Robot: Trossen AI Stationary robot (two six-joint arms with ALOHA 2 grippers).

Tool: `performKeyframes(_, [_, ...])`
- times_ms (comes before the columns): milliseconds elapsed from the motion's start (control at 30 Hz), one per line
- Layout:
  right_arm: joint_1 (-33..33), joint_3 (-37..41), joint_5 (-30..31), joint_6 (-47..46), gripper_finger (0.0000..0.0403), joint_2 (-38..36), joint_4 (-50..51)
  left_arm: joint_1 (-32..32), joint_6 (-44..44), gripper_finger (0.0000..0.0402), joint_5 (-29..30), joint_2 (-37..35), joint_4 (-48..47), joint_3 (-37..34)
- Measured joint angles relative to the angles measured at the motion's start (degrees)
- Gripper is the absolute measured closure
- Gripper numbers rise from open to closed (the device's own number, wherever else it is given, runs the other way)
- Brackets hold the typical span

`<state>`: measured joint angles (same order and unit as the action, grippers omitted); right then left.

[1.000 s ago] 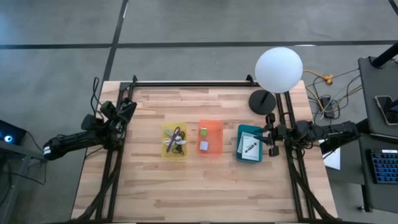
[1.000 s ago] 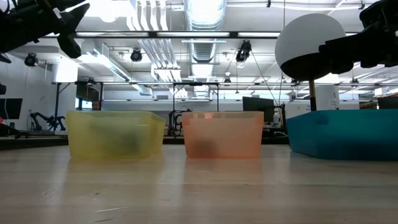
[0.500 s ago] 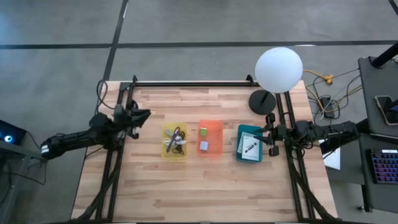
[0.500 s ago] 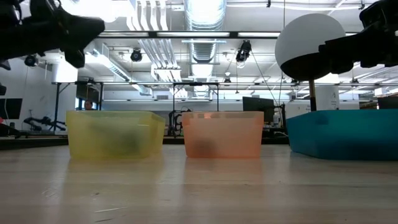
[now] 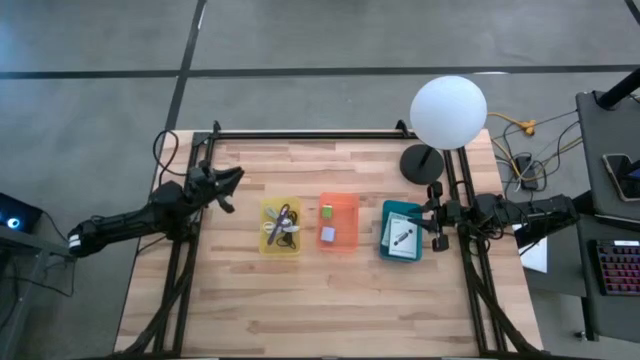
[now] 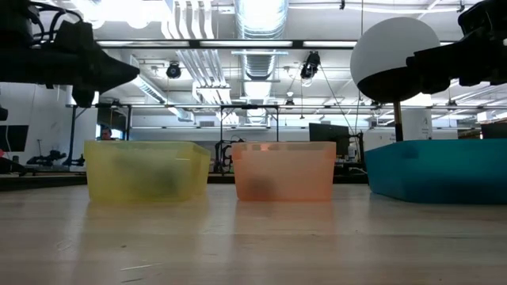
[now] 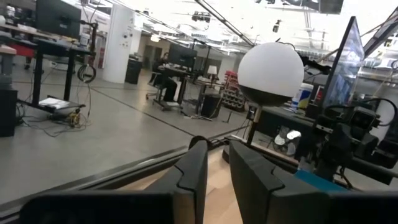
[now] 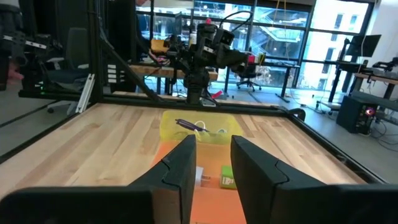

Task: Pick and place items into bin
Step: Return to Home Position

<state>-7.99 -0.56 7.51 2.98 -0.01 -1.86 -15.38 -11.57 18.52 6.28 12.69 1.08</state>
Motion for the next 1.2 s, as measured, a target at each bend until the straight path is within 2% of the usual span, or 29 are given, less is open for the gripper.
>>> performKeyframes(467, [0.0,0.0,0.0,0.0,0.0317,0.0,0.0,0.4,0.0,0.035,0.0,0.7,0.0,-0.6])
performKeyframes(700, [0.0,0.0,0.0,0.0,0.0316,0.0,0.0,4.2,0.0,0.035,0.0,-5.0,0.9,-0.6])
performKeyframes(1000, [0.0,0.0,0.0,0.0,0.0328,0.0,0.0,8.3,0.0,0.035,0.0,-4.6,7.1,-0.7])
performKeyframes(1200, [0.0,0.0,0.0,0.0,0.0325,0.0,0.0,8.3,0.0,0.035,-0.2,-2.7,6.4,-0.7])
